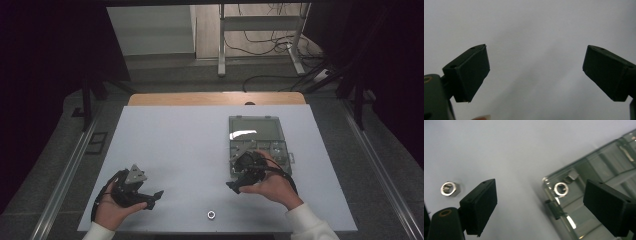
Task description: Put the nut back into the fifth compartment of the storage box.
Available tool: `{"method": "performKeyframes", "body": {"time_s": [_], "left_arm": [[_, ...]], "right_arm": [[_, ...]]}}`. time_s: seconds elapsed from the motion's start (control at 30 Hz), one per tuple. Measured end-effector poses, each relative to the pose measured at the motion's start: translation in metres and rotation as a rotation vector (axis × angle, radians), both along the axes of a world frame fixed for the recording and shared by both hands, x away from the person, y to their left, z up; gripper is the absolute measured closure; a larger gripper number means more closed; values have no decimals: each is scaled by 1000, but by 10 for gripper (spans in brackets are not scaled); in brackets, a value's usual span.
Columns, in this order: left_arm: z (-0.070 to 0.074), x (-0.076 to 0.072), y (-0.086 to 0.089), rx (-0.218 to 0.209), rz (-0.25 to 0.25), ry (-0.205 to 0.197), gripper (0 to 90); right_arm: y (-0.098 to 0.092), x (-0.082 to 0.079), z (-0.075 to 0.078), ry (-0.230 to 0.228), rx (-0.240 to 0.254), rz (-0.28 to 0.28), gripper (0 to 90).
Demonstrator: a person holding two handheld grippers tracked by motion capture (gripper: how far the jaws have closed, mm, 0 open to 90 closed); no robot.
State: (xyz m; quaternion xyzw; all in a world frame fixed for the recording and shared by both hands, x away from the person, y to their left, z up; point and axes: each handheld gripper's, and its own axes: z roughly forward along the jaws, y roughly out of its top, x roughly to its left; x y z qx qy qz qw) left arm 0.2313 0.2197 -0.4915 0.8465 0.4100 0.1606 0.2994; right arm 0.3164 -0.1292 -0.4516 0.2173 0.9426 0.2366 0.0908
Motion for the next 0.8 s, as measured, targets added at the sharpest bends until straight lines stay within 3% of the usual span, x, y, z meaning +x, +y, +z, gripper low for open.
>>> {"method": "performKeyframes", "body": {"time_s": [0.47,0.8], "left_arm": [[-1,0,0,1,1,1,75],[0,0,0,-1,1,2,75]], "right_arm": [[33,-33,-2,24,-37,128,93],[48,-47,-14,65,-68,175,94]]}}
